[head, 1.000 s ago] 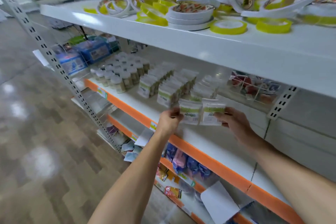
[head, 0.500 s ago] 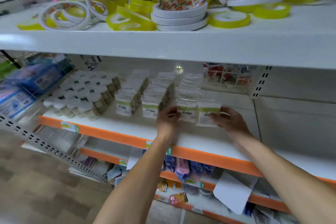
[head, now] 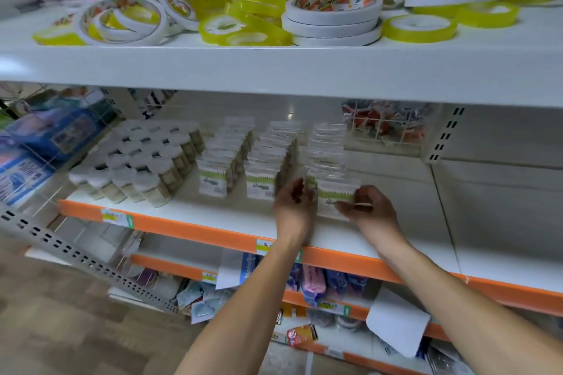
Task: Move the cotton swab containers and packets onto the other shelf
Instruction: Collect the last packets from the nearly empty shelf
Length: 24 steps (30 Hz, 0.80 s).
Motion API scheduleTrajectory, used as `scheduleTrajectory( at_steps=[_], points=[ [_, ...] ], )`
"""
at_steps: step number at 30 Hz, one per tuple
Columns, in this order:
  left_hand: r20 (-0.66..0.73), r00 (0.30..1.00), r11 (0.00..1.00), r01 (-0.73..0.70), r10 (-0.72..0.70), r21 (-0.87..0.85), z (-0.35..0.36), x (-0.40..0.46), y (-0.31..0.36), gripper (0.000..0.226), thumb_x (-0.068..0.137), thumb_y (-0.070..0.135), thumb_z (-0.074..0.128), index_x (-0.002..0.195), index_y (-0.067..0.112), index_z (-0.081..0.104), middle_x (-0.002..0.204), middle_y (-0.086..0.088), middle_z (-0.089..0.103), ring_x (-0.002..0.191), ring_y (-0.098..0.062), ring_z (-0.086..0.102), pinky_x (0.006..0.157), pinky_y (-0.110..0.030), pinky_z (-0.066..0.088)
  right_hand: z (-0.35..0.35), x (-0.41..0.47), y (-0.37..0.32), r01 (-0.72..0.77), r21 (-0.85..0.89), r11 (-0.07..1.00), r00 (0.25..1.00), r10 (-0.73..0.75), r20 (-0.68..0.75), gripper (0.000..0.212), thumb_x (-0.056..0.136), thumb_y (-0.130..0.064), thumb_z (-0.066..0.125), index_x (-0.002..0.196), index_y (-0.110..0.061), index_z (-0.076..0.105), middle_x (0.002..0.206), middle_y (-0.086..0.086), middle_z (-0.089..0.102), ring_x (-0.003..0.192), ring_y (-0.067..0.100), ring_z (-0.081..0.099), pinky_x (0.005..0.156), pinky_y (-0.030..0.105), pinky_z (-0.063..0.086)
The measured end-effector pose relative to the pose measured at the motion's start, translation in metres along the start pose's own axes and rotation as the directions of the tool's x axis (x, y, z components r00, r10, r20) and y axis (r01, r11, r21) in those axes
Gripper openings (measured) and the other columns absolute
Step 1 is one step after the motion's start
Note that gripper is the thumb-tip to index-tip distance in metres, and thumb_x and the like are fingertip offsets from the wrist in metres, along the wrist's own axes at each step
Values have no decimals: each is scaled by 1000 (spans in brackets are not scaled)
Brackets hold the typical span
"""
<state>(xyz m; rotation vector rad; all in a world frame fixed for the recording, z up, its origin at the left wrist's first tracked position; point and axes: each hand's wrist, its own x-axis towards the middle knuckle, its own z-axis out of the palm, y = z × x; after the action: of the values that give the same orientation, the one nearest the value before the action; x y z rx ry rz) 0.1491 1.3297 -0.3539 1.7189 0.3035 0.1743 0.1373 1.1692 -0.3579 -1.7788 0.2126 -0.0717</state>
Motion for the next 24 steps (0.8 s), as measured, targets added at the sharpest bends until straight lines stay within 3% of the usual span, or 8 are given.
scheduleTrajectory(
  at_steps=[3, 5, 9, 12, 15, 17, 21, 24],
  points=[
    [-10, 1000, 1000, -23, 23, 13, -6, -13, 0, 29, 96, 26, 64, 124, 20, 63, 110, 11, 67, 92, 8, 62, 74, 3, 42, 10, -1, -1, 31, -77, 997, 999, -35, -42, 32, 72, -23, 90, 84, -24, 61, 80, -7, 70, 76, 9, 67, 63, 17, 49],
    [-9, 1000, 999, -27, 27, 26, -12, -23, -2, 26, 96, 18, 60, 121, 24, 63, 107, 15, 66, 89, 15, 58, 75, 3, 41, 16, -3, -2, 58, -128, 990, 995, -67, -69, 31, 73, -25, 89, 83, -26, 60, 78, -11, 67, 74, 2, 62, 55, 7, 41],
    [-10, 1000, 998, -19, 19, 56, -21, -43, -3, 35, 93, 10, 55, 126, 23, 63, 115, 8, 68, 105, -2, 62, 94, -16, 47, 27, -2, -1, 69, -175, 982, 990, -90, -111, 32, 75, -25, 87, 90, -23, 59, 78, -13, 63, 71, 4, 58, 55, 7, 39],
    [18, 999, 998, -33, 32, 56, -27, -55, -1, 36, 94, 12, 54, 127, 24, 62, 115, 11, 68, 105, 1, 61, 92, -11, 45, 36, 1, 0, 30, -182, 983, 989, -56, -140, 30, 77, -27, 85, 92, -22, 60, 78, -13, 62, 75, 15, 60, 55, 15, 38],
    [41, 998, 994, -48, 44, 102, -34, -62, -2, 36, 94, 13, 53, 127, 25, 62, 114, 13, 67, 101, 8, 59, 85, -3, 42, 41, 4, 0, 13, -174, 985, 985, -42, -169, 30, 75, -27, 85, 88, -24, 58, 76, -14, 61, 70, 6, 57, 53, 9, 35],
    [52, 998, 991, -41, 35, 129, -39, -62, -2, 37, 94, 14, 52, 129, 23, 61, 118, 10, 67, 105, 1, 60, 90, -9, 44, 44, 6, -2, 7, -159, 987, 983, -36, -182, 31, 74, -26, 85, 84, -25, 56, 76, -14, 61, 68, 1, 54, 53, 9, 34],
    [50, 999, 985, -20, 11, 172, -46, -55, 1, 38, 95, 14, 52, 132, 17, 60, 126, 3, 66, 114, -9, 61, 101, -24, 47, 51, 7, -5, 10, -152, 988, 980, -40, -195, 33, 75, -23, 85, 89, -21, 56, 79, -5, 61, 71, 17, 57, 56, 16, 37],
    [55, 998, 975, -22, 10, 221, -50, -49, 2, 38, 94, 13, 52, 131, 15, 60, 126, 0, 67, 115, -13, 61, 102, -27, 48, 55, 6, -11, 1, -156, 988, 974, -36, -223, 40, 75, -23, 85, 96, -21, 52, 76, -10, 58, 66, 4, 53, 54, 13, 34]
  ],
)
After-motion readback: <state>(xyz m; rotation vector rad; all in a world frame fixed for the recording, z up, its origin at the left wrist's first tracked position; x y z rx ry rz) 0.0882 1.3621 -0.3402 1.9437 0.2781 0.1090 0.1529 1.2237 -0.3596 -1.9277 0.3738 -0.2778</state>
